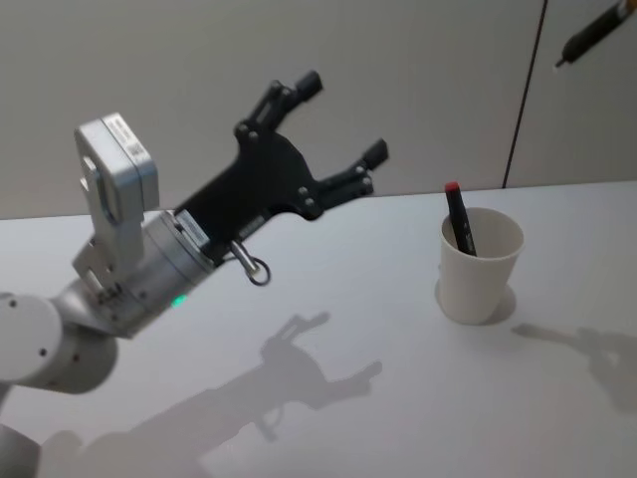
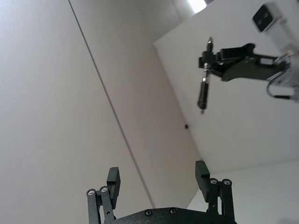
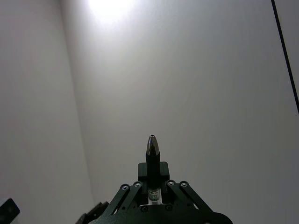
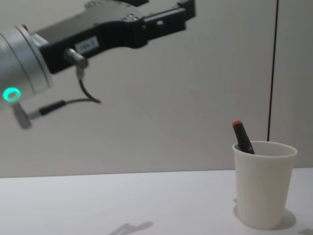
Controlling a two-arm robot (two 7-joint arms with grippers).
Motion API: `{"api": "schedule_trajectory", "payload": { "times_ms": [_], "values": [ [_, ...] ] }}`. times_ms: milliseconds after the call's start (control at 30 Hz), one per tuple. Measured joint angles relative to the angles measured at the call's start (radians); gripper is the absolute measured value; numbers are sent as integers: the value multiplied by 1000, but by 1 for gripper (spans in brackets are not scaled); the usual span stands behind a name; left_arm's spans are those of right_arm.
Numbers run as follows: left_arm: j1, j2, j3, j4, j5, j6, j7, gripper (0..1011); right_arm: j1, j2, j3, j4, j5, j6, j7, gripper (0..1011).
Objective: Place the pen into the pen holder.
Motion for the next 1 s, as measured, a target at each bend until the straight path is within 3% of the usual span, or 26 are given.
{"api": "schedule_trajectory", "payload": {
  "times_ms": [167, 400, 467, 733, 1000],
  "values": [
    [1, 37, -25, -46, 46, 56, 45, 1001, -18, 21, 5, -10, -32, 6, -13, 131],
    [-2, 95, -64, -110, 114, 146, 102, 1001, -13, 31, -6, -9, -116, 24, -36, 131],
    [-7, 118, -81, -132, 137, 180, 119, 1001, -3, 26, -15, -2, -158, 31, -43, 131],
    [-14, 157, -108, -169, 175, 237, 146, 1001, 77, -38, -74, 77, -342, 45, -50, 131],
    [-17, 177, -122, -188, 197, 268, 161, 1001, 144, -109, -128, 162, -490, 32, -50, 131]
  ]
}}
